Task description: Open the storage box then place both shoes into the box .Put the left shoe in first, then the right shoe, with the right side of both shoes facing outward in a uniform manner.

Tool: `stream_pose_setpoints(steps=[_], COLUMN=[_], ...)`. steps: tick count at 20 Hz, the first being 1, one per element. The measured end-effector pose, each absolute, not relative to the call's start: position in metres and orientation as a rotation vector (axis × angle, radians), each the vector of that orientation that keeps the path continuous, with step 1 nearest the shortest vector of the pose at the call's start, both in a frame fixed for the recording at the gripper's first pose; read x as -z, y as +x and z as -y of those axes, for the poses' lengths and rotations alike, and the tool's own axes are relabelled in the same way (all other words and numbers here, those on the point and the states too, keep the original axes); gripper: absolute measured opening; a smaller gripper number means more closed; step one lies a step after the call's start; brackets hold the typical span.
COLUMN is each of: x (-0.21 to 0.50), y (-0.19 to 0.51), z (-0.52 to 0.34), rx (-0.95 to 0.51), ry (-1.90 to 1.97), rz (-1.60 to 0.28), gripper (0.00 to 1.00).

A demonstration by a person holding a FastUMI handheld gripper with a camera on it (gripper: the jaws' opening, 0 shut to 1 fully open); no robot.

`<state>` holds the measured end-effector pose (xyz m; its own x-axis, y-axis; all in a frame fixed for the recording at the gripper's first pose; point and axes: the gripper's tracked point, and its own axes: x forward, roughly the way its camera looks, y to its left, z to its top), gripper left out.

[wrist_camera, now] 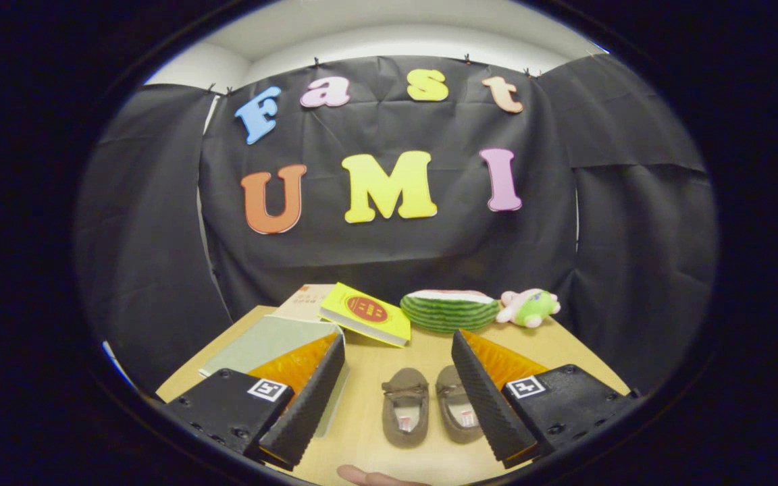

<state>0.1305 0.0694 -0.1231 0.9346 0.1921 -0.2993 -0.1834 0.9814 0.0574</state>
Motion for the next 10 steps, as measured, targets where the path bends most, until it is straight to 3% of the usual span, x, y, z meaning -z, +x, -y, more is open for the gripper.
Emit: stream_pose_setpoints(steps=[10], x=[0.221], y=[0.197], z=[-0.144], rx=[-0.433], ry=[0.301], rz=[-0.605], gripper=[0.99])
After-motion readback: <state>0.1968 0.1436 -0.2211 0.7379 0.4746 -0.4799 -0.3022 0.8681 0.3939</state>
